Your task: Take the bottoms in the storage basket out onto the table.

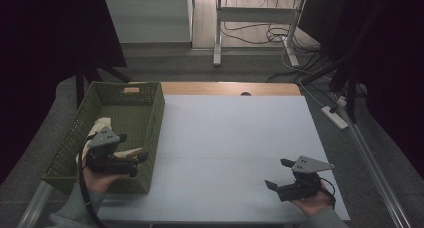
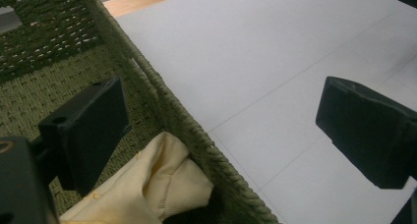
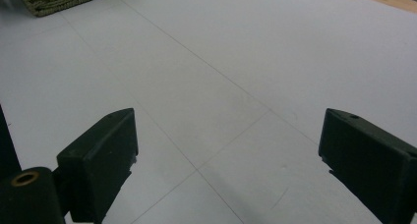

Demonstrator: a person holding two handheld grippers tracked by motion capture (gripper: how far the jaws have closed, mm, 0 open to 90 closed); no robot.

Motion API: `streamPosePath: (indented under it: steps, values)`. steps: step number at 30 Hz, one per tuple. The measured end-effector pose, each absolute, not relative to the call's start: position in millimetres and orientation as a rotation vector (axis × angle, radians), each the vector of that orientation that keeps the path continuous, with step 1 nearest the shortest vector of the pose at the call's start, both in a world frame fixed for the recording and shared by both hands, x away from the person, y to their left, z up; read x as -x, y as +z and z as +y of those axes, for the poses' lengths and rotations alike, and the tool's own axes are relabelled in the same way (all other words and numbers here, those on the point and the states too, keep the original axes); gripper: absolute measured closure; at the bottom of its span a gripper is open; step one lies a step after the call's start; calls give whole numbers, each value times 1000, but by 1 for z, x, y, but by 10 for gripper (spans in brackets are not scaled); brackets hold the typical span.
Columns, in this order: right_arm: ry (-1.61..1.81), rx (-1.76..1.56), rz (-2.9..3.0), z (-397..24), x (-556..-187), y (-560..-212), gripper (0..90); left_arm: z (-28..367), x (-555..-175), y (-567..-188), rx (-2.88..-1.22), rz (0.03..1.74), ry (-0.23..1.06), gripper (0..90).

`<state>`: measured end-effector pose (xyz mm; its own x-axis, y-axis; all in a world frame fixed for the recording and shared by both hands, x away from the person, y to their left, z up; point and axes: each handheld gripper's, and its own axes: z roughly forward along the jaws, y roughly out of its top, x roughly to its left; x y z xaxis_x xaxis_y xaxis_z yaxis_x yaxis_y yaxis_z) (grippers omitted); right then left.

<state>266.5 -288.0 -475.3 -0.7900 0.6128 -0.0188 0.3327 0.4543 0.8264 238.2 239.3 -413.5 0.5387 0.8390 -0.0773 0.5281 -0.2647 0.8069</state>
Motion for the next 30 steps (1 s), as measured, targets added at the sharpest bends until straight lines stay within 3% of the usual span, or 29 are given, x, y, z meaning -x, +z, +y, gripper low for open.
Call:
streamPosePath:
  steps: [30]
  values:
    - [1242, -835, 2406, -290, -270, -481, 86, 271, -271, -419, -1930, 1218, 462, 68]
